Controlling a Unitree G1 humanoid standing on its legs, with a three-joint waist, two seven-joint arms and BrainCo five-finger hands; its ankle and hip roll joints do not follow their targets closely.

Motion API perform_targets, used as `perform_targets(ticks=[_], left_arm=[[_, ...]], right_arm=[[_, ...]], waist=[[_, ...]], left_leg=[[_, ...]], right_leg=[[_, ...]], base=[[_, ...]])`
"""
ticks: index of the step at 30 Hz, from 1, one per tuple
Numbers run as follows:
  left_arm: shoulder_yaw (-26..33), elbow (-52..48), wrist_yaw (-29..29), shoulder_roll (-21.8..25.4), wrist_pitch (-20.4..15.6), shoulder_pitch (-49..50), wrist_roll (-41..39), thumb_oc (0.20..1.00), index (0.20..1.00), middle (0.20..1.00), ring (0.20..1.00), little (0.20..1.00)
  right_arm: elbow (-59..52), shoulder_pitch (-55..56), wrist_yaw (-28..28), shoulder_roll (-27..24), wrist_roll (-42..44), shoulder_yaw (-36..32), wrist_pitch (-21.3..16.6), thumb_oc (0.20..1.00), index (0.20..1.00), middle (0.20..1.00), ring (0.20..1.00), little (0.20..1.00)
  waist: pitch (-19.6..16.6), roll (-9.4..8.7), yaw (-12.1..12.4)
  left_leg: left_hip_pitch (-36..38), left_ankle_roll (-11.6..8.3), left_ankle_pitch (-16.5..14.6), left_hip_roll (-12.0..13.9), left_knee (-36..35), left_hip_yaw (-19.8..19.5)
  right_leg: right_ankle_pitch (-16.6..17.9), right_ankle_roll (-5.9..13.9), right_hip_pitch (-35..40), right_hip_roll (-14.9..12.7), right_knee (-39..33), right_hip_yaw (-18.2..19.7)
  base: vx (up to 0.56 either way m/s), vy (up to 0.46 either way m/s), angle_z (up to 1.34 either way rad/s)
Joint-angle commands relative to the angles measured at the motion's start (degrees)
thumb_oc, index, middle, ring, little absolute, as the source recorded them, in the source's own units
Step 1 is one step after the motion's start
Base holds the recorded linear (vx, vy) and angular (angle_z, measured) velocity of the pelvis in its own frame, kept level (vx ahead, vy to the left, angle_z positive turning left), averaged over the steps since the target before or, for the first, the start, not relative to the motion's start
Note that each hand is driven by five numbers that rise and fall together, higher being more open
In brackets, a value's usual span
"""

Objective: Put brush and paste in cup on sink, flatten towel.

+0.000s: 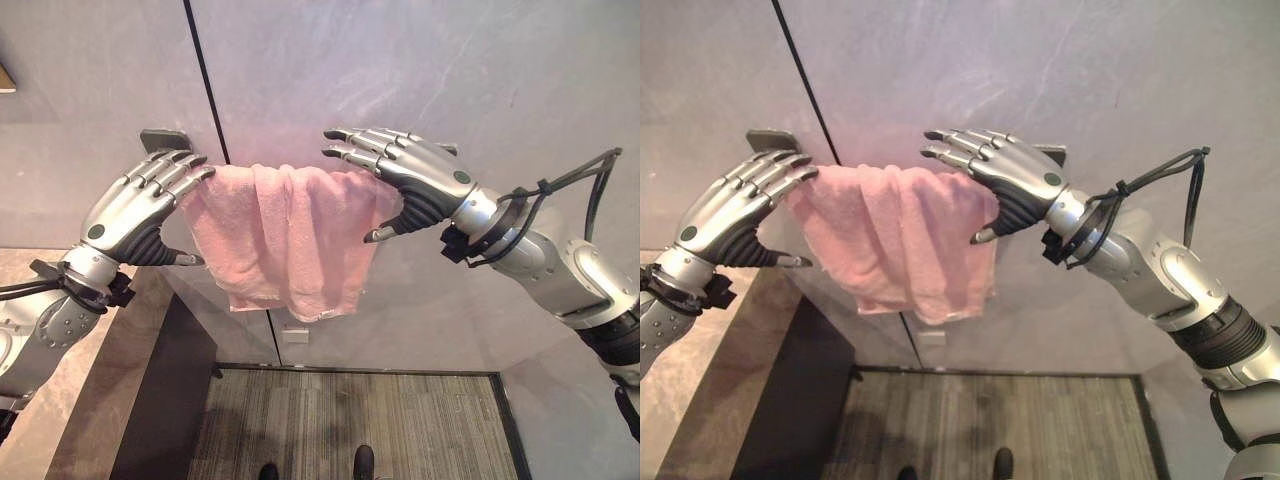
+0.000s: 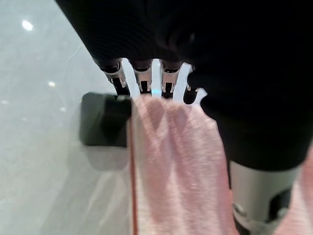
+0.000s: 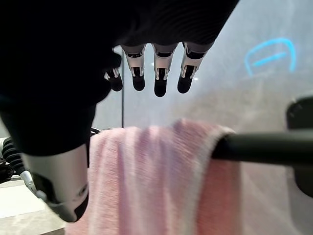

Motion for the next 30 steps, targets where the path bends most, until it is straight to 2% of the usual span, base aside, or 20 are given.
perform_targets(ticks=[1, 7, 14, 20, 30], left_arm=[[-0.7, 0.1, 1.8, 2.6, 0.8, -4.9, 0.6, 1.0, 1.0, 1.0, 1.0, 1.0], [-0.9, 0.6, 2.4, 2.9, 1.3, -5.2, 1.9, 1.0, 1.0, 1.0, 1.0, 1.0], [1.4, 0.1, 2.0, 6.2, 0.7, -1.5, 4.5, 1.0, 1.0, 1.0, 1.0, 1.0], [3.1, -0.1, 0.5, 9.8, -0.4, 4.2, 7.7, 1.0, 1.0, 1.0, 1.0, 1.0], [2.3, 1.4, -0.4, 10.1, -1.6, 8.2, 9.1, 1.0, 1.0, 1.0, 1.0, 1.0]], right_arm=[[1.2, -6.1, -1.0, 0.2, 1.1, 0.9, 0.7, 1.0, 1.0, 1.0, 1.0, 1.0], [1.9, -5.4, -1.1, -1.3, 1.4, 0.7, 0.7, 1.0, 1.0, 1.0, 1.0, 1.0], [-0.2, -0.9, -0.6, -4.8, 0.2, -0.8, -0.4, 1.0, 1.0, 1.0, 1.0, 1.0], [-2.6, 4.6, -0.6, -9.8, -2.3, -2.4, -2.5, 1.0, 1.0, 1.0, 1.0, 1.0], [-2.9, 13.0, -2.0, -13.2, -6.1, -5.4, -4.5, 1.0, 1.0, 1.0, 1.0, 1.0]], waist=[[-0.5, -1.68, 0.0], [-0.1, -1.44, -0.2], [0.0, -0.86, -0.4], [0.2, 0.0, -1.0], [0.3, 0.59, -1.6]], left_leg=[[-1.0, 1.0, 2.3, -2.4, 0.1, 4.2], [-1.2, 1.02, 2.3, -2.2, 0.1, 4.5], [-0.9, 0.93, 2.1, -2.0, 0.1, 5.1], [-0.3, 0.62, 2.0, -1.7, 0.1, 5.5], [0.0, 0.41, 1.9, -1.7, 0.1, 5.4]], right_leg=[[-0.1, 4.99, 2.6, -3.5, -0.1, 2.2], [-0.1, 5.05, 2.1, -3.4, -0.1, 2.4], [-0.3, 5.13, 1.9, -3.2, -0.1, 3.1], [-0.8, 5.24, 2.3, -3.0, -0.1, 3.4], [-1.0, 5.47, 2.7, -3.1, -0.1, 3.3]], base=[[0.03, 0.001, 0.03], [0.02, 0.0, 0.01], [0.02, 0.0, -0.01], [0.01, -0.003, -0.01], [0.0, -0.002, -0.05]])
